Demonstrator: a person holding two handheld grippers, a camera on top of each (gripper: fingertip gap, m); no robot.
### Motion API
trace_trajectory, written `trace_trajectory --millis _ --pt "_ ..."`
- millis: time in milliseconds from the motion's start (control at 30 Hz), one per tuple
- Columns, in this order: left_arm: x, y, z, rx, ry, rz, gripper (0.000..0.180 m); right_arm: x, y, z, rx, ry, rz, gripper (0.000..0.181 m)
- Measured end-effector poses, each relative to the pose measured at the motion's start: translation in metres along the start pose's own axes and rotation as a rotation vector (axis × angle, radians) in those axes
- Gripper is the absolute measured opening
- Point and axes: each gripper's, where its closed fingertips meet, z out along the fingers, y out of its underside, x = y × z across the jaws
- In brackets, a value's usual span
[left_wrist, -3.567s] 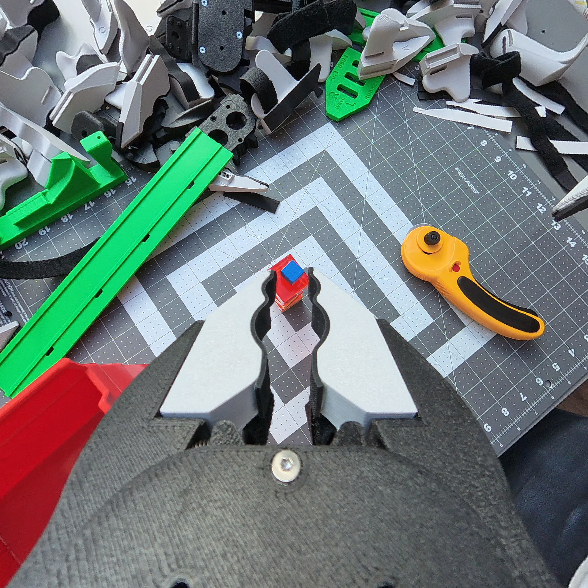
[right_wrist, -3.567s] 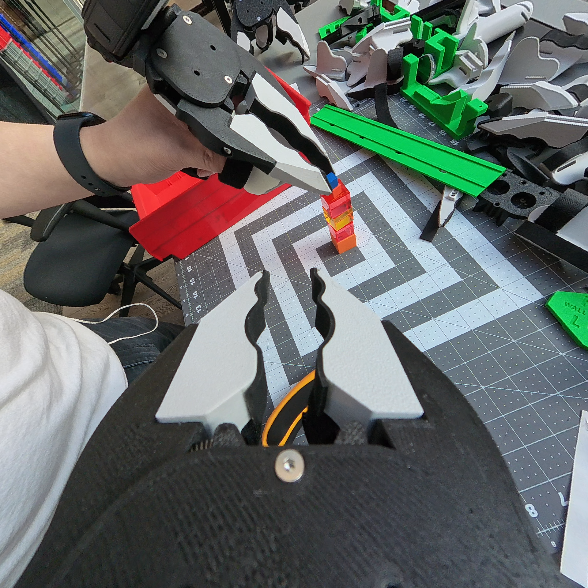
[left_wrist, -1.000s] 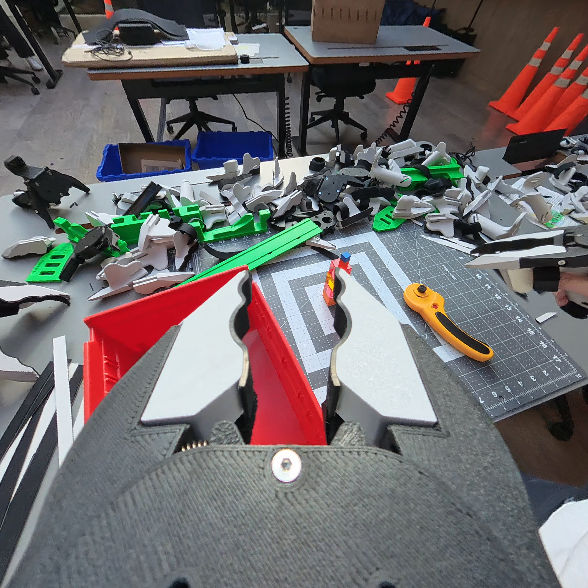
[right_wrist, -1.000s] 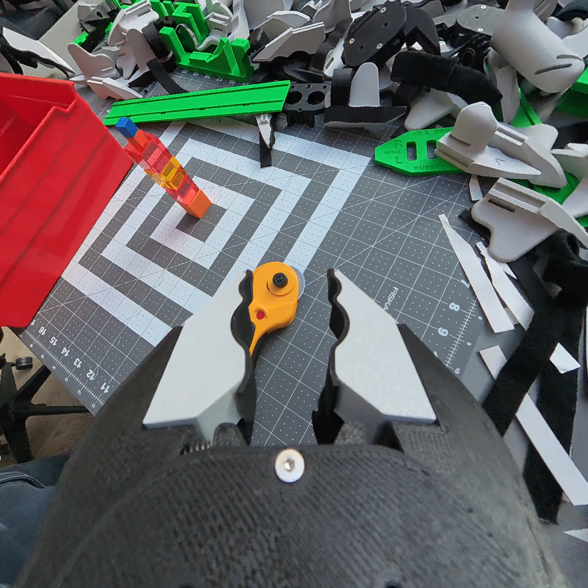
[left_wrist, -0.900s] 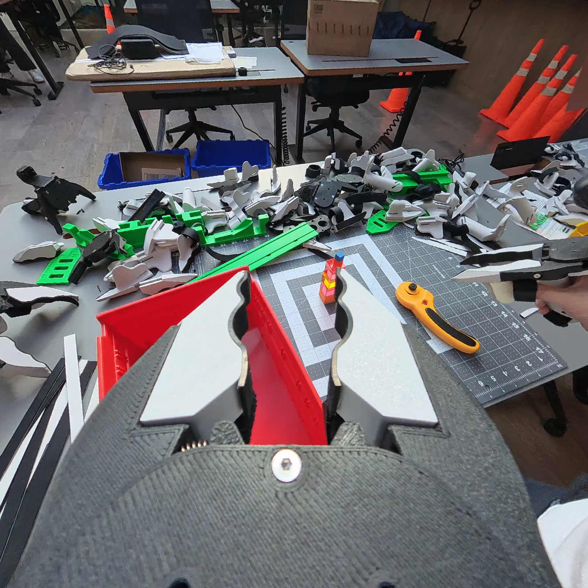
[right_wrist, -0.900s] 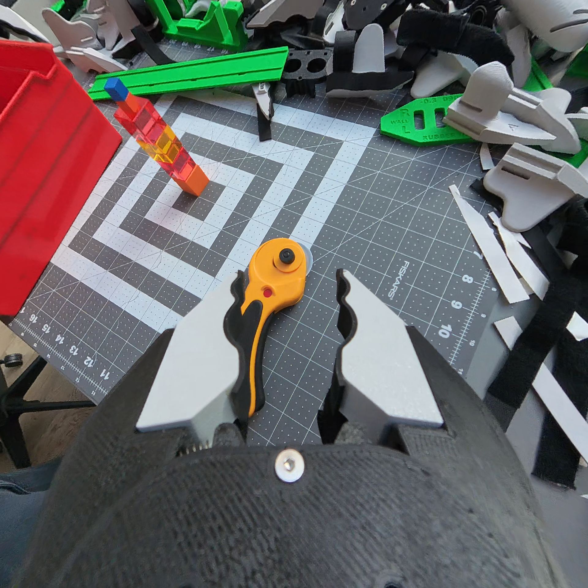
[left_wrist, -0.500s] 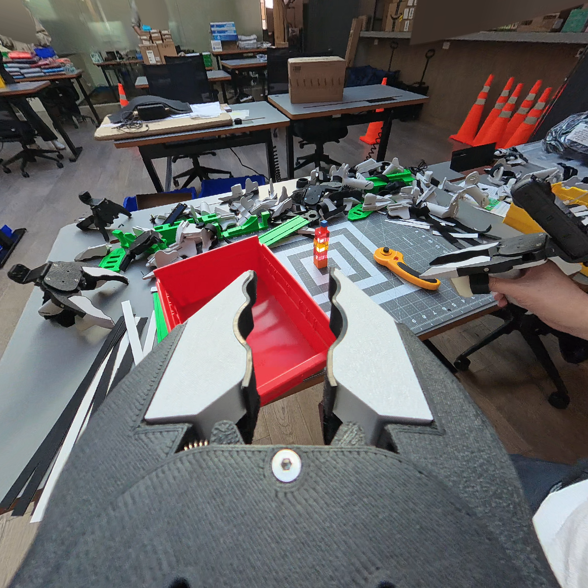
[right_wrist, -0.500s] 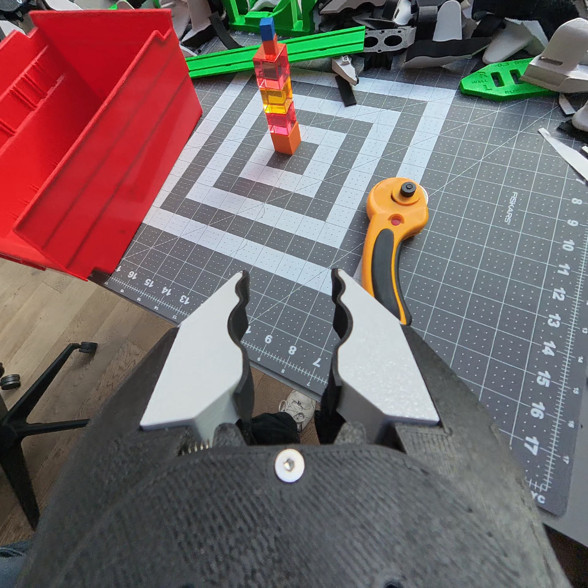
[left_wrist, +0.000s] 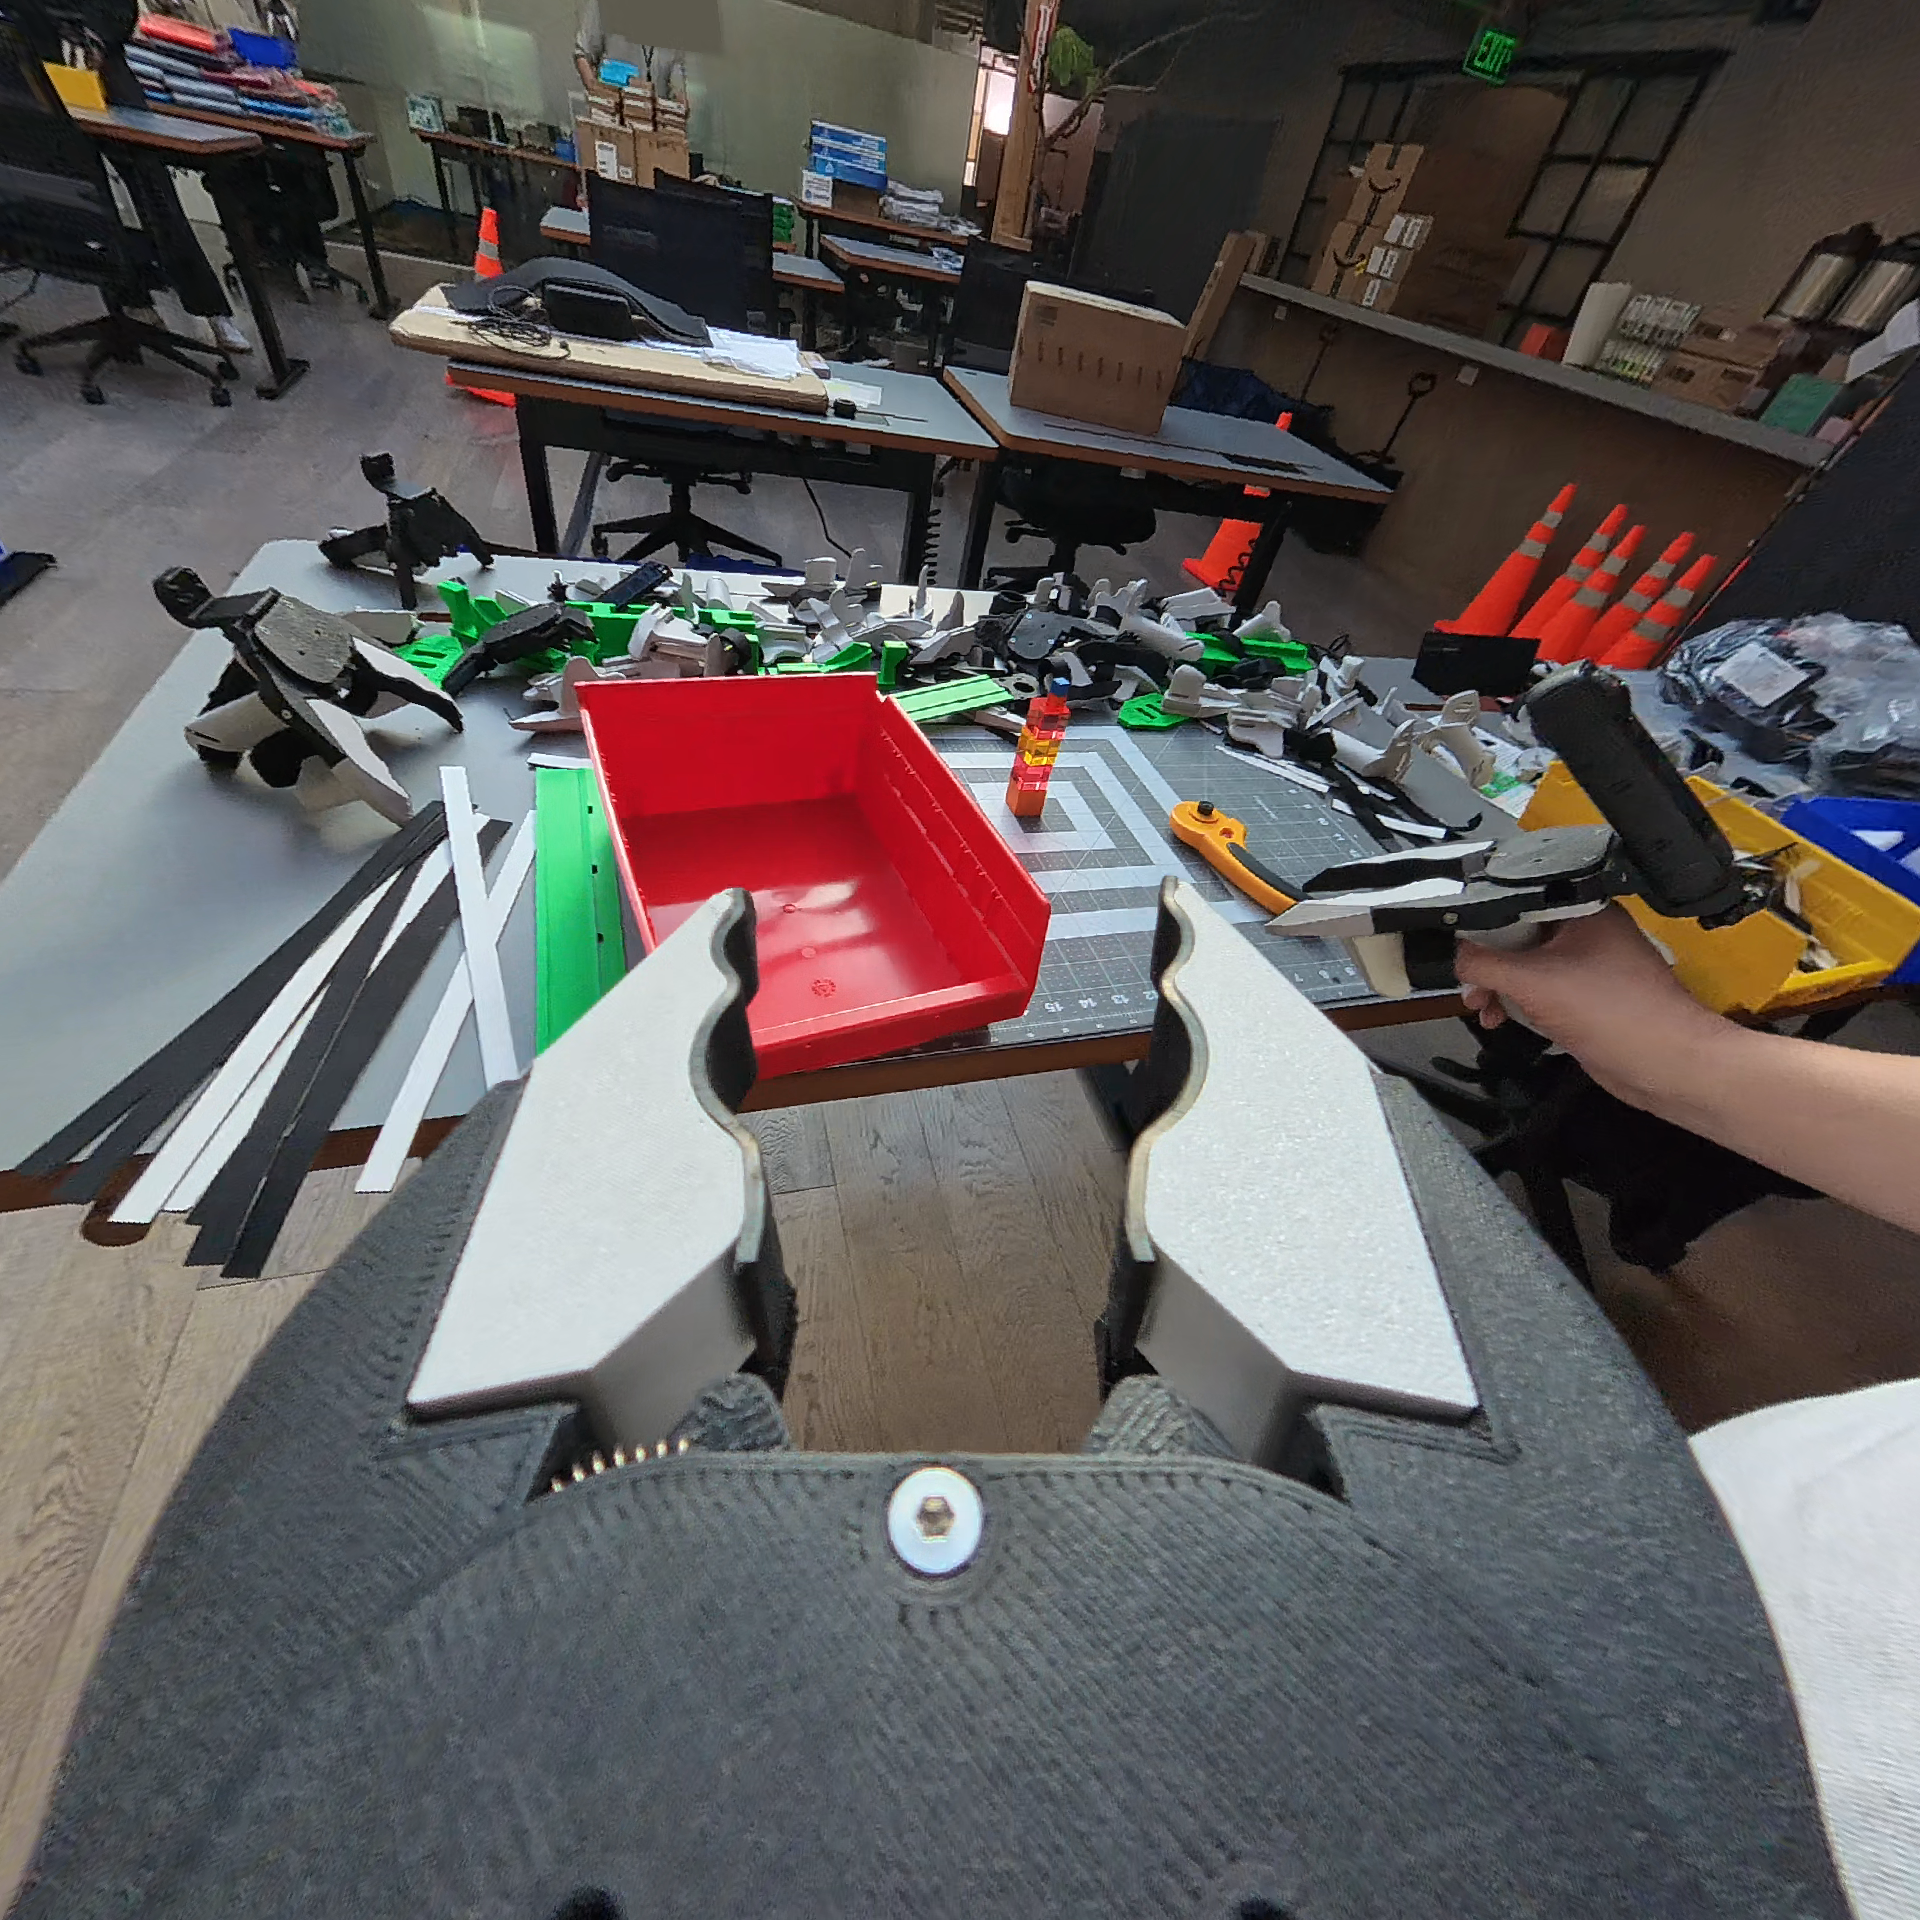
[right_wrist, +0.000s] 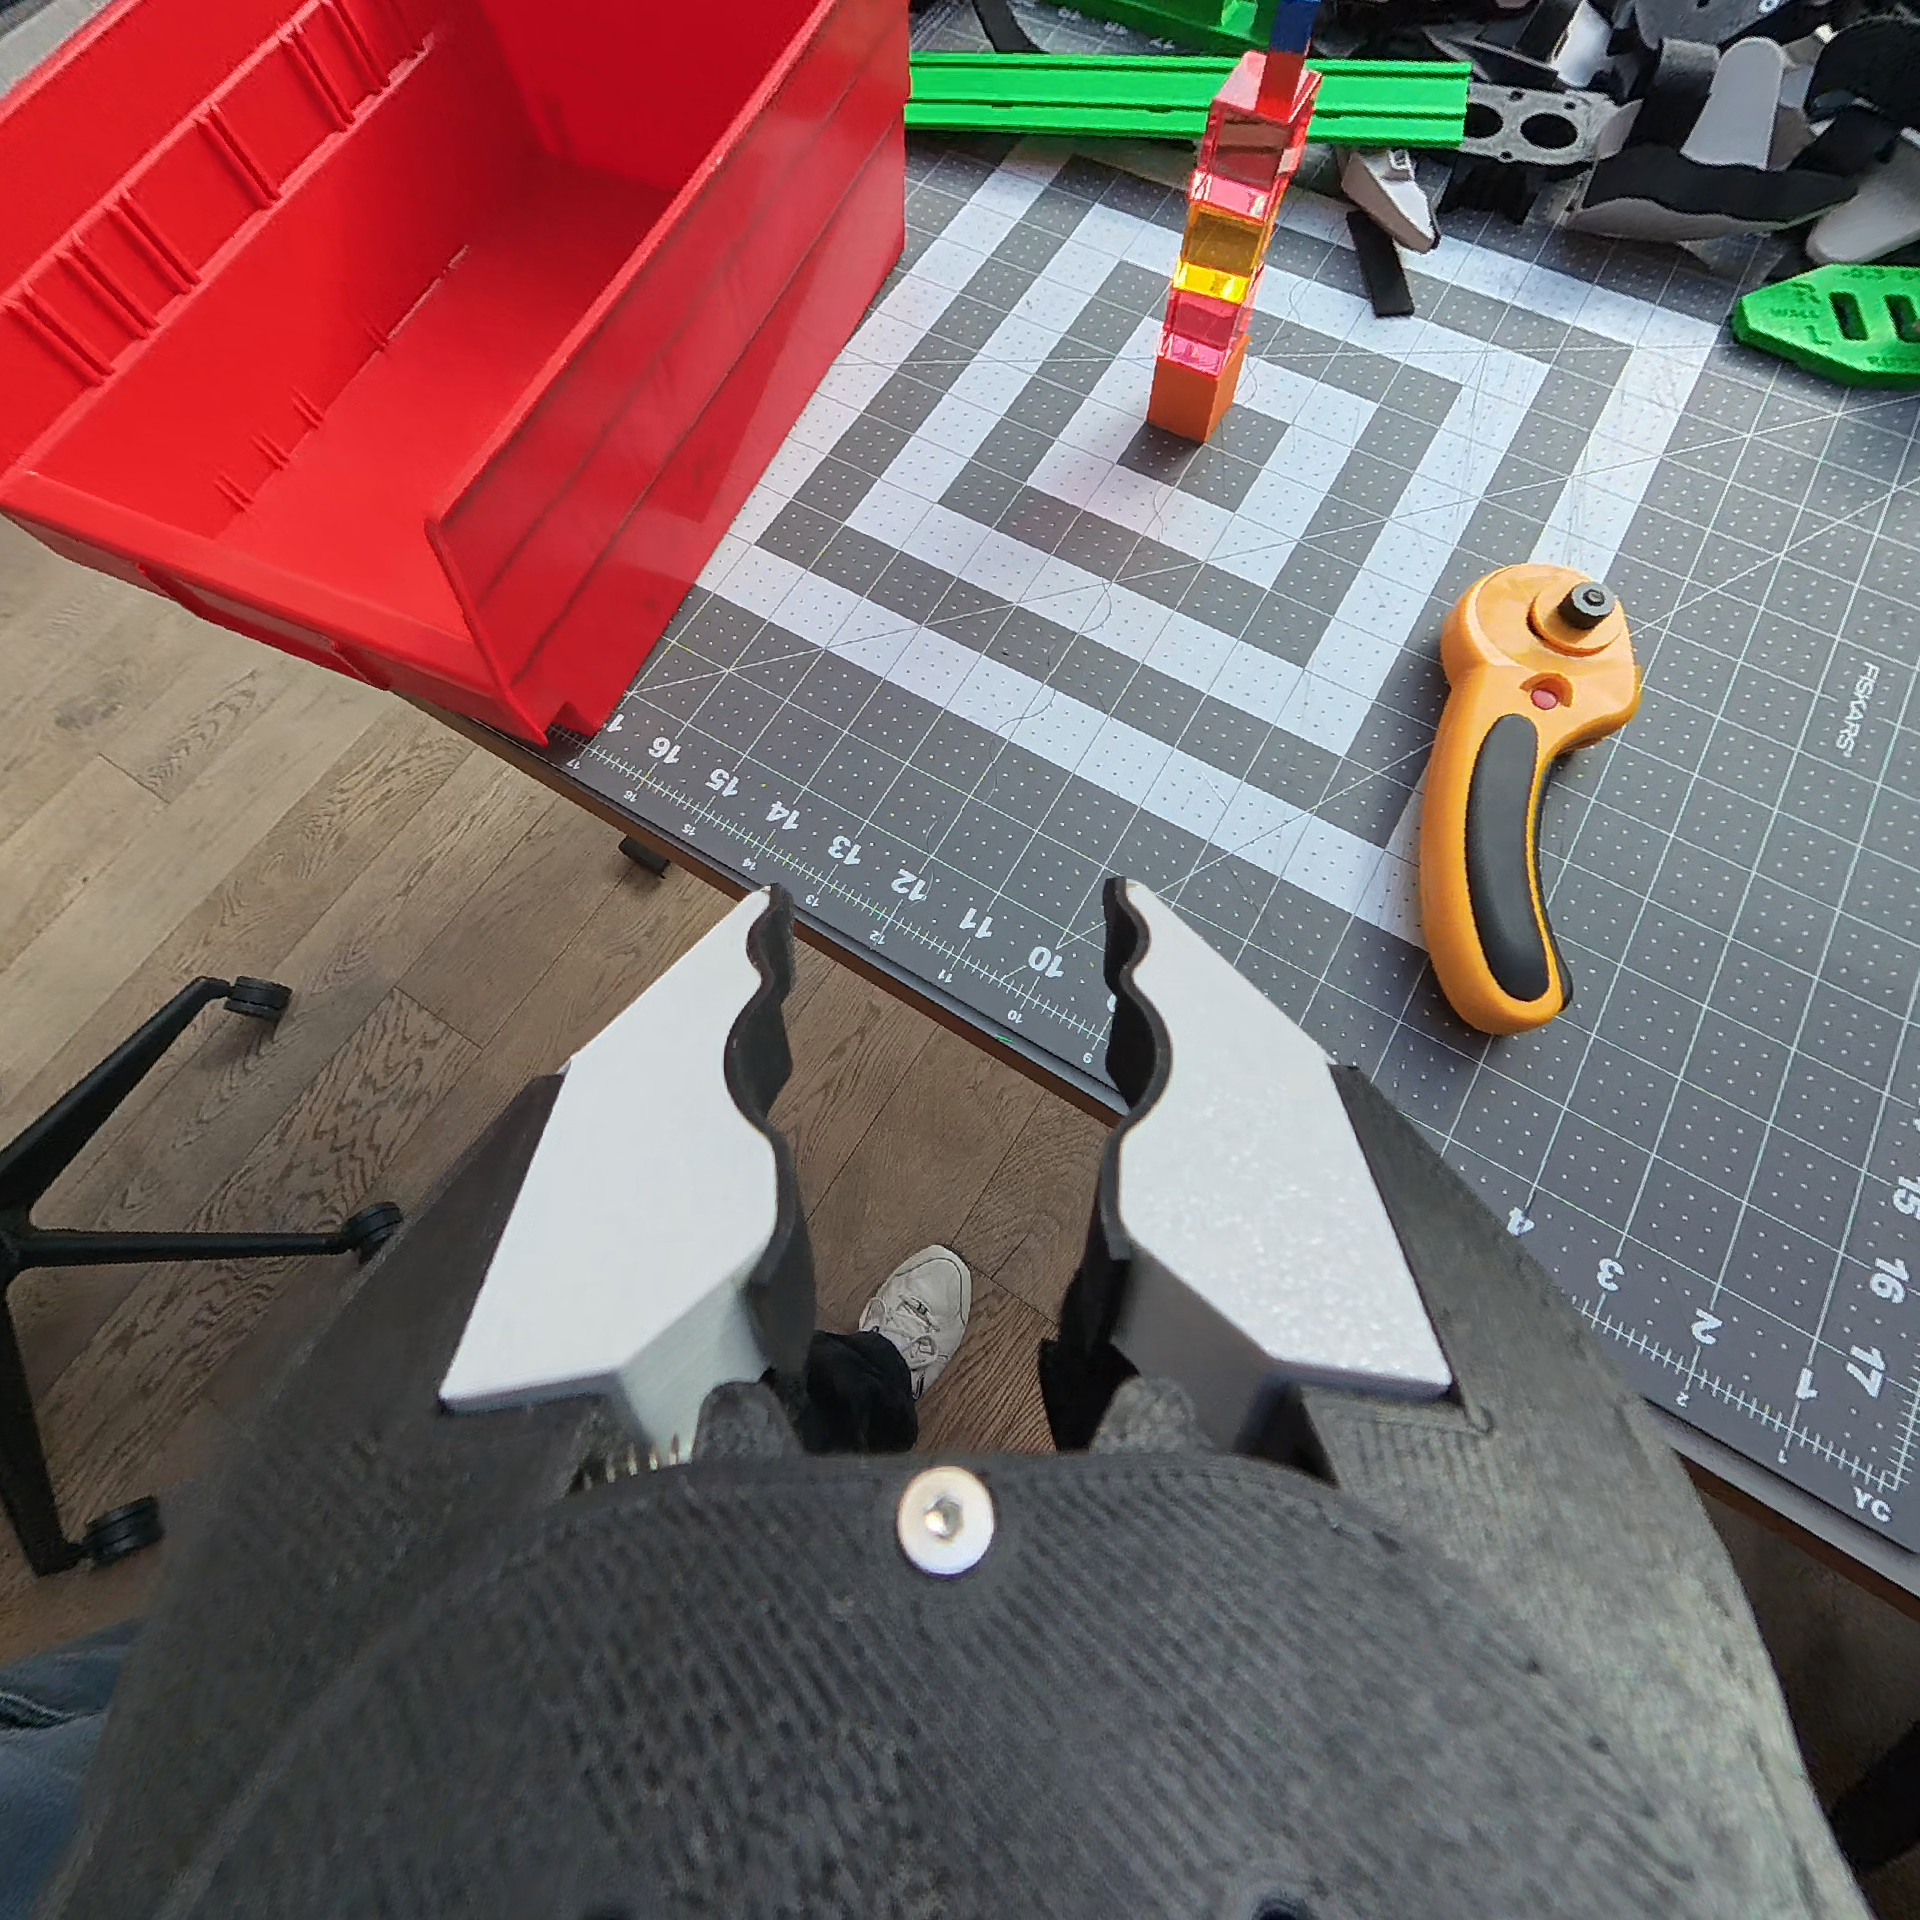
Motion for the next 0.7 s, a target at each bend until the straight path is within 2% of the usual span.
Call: trace_trajectory --millis 100,367,700 --pt "0.008 -0.001 0.005 0.018 0.048 -0.051 0.072 -0.008 -0.003 0.001 0.016 -0.071 0.020 0.057" --pt "0.018 -0.001 0.047 -0.058 0.085 0.021 0.073 0.017 -0.021 0.036 0.031 -0.255 -0.028 0.053" --pt "0.037 -0.032 0.167 -0.128 0.045 0.155 0.075 0.085 -0.079 0.139 0.036 -0.392 -0.284 0.069"
